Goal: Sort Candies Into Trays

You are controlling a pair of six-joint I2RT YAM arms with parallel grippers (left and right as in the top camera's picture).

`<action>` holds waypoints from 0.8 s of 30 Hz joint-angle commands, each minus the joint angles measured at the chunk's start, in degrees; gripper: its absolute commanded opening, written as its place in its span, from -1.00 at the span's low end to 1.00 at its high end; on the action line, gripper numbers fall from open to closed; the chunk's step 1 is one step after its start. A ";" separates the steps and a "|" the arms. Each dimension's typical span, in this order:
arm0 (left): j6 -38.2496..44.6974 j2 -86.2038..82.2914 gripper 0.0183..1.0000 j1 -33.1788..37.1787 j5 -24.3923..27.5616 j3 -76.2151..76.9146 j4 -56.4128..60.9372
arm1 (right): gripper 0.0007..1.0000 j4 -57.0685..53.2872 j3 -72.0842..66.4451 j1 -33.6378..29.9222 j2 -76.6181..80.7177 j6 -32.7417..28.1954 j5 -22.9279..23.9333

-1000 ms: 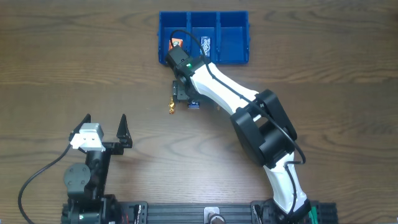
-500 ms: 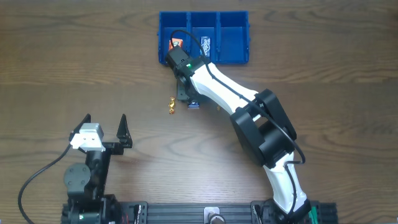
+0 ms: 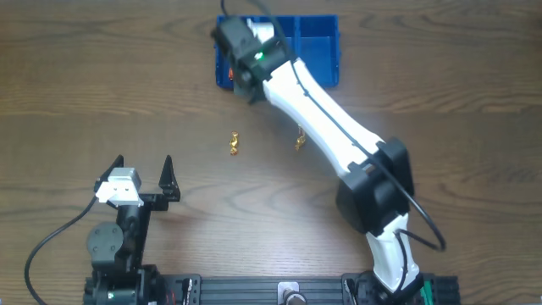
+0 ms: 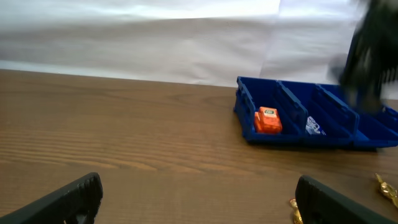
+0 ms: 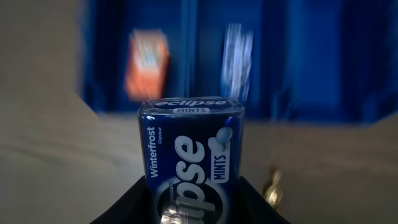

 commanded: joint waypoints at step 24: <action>-0.68 -0.33 1.00 0.13 2.27 -0.72 -2.73 | -0.45 12.24 4.90 -8.15 10.64 -8.33 4.37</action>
